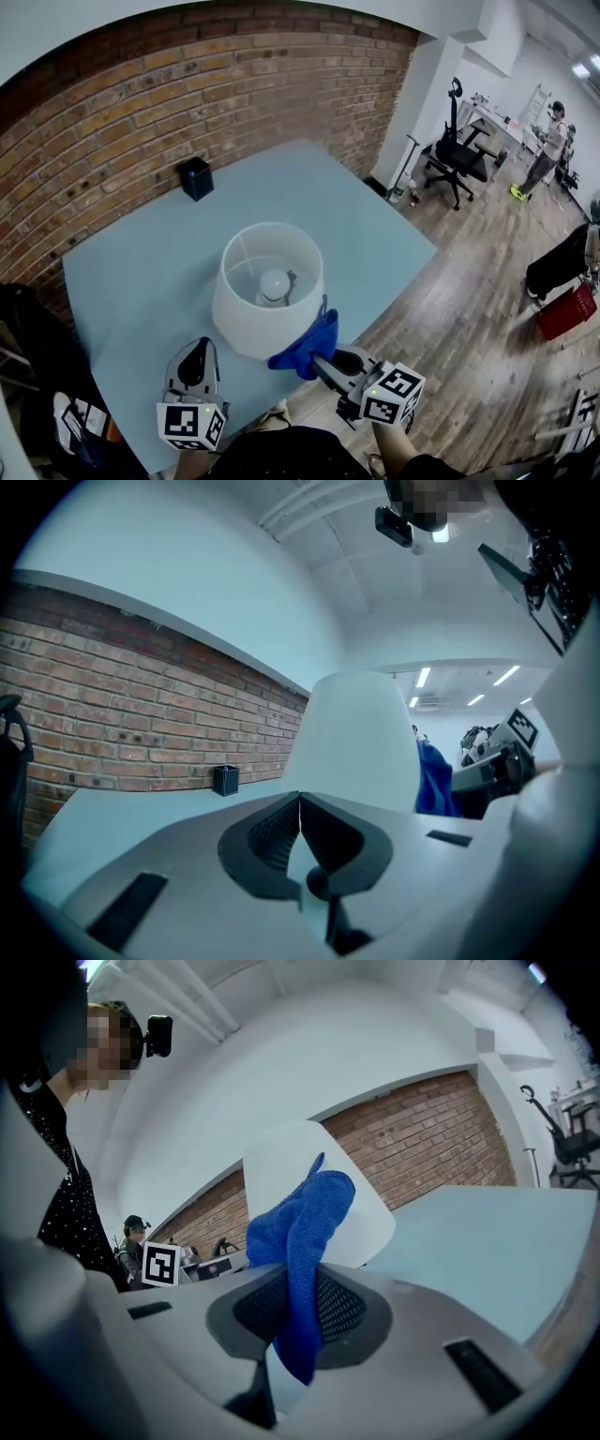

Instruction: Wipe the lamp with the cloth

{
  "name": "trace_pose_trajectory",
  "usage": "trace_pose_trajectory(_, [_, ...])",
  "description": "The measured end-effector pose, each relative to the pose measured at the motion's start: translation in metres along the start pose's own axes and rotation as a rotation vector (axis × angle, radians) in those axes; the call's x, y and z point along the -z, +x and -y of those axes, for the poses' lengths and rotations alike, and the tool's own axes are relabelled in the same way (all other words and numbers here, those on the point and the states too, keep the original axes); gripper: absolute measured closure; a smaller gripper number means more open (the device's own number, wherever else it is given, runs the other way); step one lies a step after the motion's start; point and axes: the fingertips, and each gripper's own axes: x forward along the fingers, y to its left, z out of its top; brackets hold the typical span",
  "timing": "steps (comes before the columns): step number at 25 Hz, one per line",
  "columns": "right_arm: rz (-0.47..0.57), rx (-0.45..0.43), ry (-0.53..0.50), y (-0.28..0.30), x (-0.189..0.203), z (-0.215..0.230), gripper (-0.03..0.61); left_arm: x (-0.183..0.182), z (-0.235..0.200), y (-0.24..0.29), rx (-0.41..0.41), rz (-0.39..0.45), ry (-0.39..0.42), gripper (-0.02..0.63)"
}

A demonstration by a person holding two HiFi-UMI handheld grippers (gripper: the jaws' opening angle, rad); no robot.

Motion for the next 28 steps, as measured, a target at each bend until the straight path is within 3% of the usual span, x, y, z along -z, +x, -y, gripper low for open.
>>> trace_pose_trajectory(5, [0.107,-0.034,-0.049,-0.014,-0.027,0.0,0.518,-0.011,-0.015,0.012,-0.026,0.019,0.01,0.604])
trace_pose_trajectory(8, [0.276,-0.048,-0.038,-0.037,-0.081,0.0,0.518,-0.022,-0.02,0.015,-0.036,0.043,0.013,0.604])
trace_pose_trajectory(11, [0.406,0.0,-0.085,-0.049,-0.139,0.006,0.518,-0.031,-0.025,0.018,-0.038,0.062,0.02,0.604])
trace_pose_trajectory(14, [0.484,0.059,-0.124,-0.049,-0.183,0.015,0.518,-0.035,-0.023,0.02,-0.034,0.074,0.019,0.606])
trace_pose_trajectory(17, [0.528,0.062,-0.138,-0.041,-0.214,0.013,0.518,-0.037,-0.019,0.019,-0.027,0.084,0.026,0.604])
trace_pose_trajectory(21, [0.527,0.084,-0.159,-0.024,-0.228,0.01,0.518,-0.042,-0.019,0.015,-0.038,0.099,0.031,0.604])
trace_pose_trajectory(28, [0.5,0.144,-0.106,-0.007,-0.195,0.026,0.518,-0.037,-0.024,0.005,-0.061,0.094,0.034,0.604])
